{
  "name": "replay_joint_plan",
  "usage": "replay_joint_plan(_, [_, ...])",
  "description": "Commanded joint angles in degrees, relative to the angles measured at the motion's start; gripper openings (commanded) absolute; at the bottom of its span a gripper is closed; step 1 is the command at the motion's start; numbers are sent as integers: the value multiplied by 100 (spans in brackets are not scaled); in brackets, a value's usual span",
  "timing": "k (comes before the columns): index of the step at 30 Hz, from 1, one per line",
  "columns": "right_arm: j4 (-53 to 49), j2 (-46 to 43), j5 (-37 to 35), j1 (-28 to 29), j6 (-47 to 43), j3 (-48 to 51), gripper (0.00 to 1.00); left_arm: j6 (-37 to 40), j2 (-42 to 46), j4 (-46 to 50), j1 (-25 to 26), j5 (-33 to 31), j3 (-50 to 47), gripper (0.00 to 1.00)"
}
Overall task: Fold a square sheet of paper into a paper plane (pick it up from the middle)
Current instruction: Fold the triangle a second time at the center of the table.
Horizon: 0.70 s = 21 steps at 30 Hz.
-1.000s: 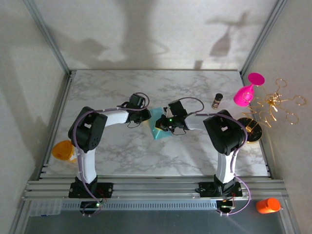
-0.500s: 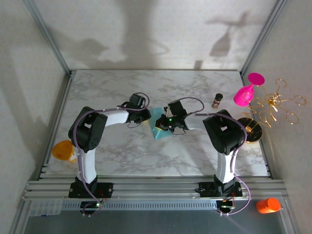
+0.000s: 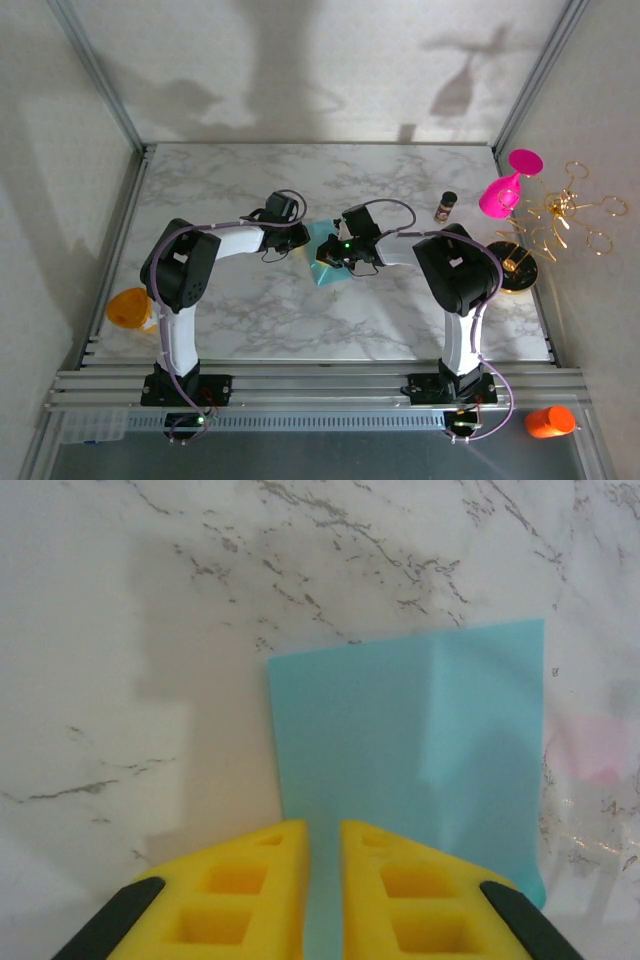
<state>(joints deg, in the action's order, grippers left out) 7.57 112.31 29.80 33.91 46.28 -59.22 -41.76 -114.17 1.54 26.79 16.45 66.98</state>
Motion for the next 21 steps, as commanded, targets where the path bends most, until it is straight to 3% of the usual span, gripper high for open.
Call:
replay_joint_plan(1, [-19, 90, -46, 51, 24, -126, 0, 52, -249, 199, 11, -27, 25, 17])
replay_joint_plan(21, [-28, -25, -318, 47, 48, -8, 0, 0, -228, 176, 15, -63, -10, 17])
